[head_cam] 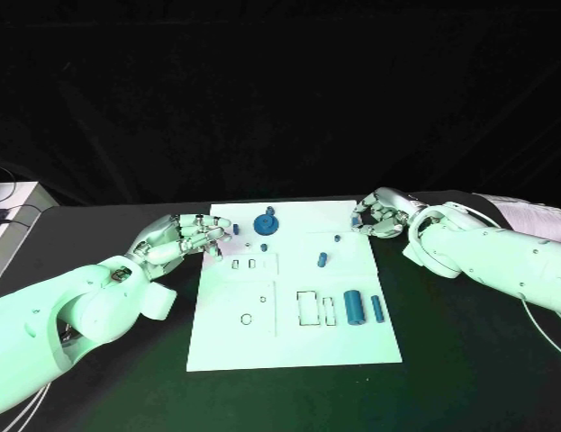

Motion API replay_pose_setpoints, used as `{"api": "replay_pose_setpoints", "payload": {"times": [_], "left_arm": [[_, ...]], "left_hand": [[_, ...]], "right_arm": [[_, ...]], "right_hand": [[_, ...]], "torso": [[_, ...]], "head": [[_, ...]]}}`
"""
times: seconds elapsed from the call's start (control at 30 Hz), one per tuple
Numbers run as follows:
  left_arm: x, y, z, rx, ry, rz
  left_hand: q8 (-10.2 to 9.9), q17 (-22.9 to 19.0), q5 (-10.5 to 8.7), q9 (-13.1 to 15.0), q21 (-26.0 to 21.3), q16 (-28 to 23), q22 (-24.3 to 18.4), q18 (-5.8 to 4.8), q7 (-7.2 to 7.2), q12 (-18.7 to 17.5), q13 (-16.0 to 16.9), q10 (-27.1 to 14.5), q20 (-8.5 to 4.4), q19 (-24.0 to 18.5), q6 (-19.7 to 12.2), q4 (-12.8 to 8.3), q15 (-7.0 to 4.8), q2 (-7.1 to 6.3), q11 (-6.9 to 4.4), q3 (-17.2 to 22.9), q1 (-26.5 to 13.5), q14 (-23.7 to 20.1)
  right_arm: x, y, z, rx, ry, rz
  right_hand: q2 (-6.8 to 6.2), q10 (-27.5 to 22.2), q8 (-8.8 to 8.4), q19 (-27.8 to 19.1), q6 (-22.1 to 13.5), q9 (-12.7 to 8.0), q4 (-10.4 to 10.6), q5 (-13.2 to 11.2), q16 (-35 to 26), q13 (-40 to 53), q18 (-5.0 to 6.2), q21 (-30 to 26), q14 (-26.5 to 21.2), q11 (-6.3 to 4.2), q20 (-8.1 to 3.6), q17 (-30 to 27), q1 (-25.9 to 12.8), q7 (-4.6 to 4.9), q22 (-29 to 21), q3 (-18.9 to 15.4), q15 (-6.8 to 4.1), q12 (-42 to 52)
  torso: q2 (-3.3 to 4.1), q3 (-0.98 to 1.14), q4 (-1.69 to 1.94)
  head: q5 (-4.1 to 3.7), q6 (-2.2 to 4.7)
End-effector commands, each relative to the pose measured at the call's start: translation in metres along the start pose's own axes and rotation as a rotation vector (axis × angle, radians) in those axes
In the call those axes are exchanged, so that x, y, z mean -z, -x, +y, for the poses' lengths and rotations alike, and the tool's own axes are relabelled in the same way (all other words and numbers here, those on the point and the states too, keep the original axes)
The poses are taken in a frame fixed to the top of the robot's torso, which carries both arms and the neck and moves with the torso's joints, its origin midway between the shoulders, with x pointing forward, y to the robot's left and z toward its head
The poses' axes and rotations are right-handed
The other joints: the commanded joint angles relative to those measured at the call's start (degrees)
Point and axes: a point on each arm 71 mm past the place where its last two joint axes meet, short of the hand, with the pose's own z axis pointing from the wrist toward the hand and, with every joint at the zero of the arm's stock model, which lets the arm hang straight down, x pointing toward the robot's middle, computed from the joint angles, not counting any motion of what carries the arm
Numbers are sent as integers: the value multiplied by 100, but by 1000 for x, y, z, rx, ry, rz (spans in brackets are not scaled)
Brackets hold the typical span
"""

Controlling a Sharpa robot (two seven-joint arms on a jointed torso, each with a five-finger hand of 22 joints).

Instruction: Assemble the parts on the task board

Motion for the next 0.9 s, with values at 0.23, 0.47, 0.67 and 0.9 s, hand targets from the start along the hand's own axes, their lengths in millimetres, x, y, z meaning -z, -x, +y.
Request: {"api": "replay_pose_setpoints", "payload": {"times": [0.23, 0.47, 0.67, 0.9], "left_arm": [[0, -1, 0, 4, -4, 12], [0, 0, 0, 2, -3, 8], [0, 2, 1, 1, 1, 2], [-1, 2, 1, -1, 6, 1]], "left_hand": [[-24, 5, 19, 9, 37, 39, 5, 25, 4, 3, 5, -38, -5, 32, 14, -24, 16, 16, 4, -3, -63, 12], [-26, 6, 20, 9, 42, 44, 6, 25, 7, 6, 7, -46, -4, 30, 13, -25, 18, 19, 6, 1, -62, 9], [-26, 6, 20, 9, 42, 44, 6, 25, 7, 6, 7, -46, -4, 30, 13, -25, 18, 19, 6, 1, -62, 9], [-27, 8, 18, 10, 48, 53, 9, 24, 7, 12, 11, -56, -2, 26, 14, -25, 22, 14, 9, -1, -70, 3]], "right_arm": [[2, 2, 5, 16, 3, -75], [4, 11, 20, 9, 3, -110], [5, 9, 51, -18, 3, -107], [9, -14, 102, -49, 33, -54]], "right_hand": [[18, 609, 43, 221, 61, 28, 14, 17, 24, 1509, -44, 32, 596, -63, -54, 1509, -60, -12, 1006, 31, -41, 13], [5, 609, 46, 219, 59, 29, -2, 24, 24, 1509, -44, 28, 596, -71, -59, 1509, -47, -17, 1003, 36, -42, 13], [3, 609, 47, 223, 59, 30, -7, 23, 24, 1509, -45, 34, 596, -74, -61, 1509, -43, -16, 1008, 38, -42, 13], [11, 609, 46, 213, 56, 30, -5, 23, 24, 1509, -41, 17, 596, -77, -62, 1509, -45, -13, 995, 44, -38, 13]], "torso": [[-9, 0, -1], [-28, -11, -15], [-51, -21, -37], [-56, -25, -21]], "head": [[18, 1], [15, 17], [35, 10], [127, -5]]}}
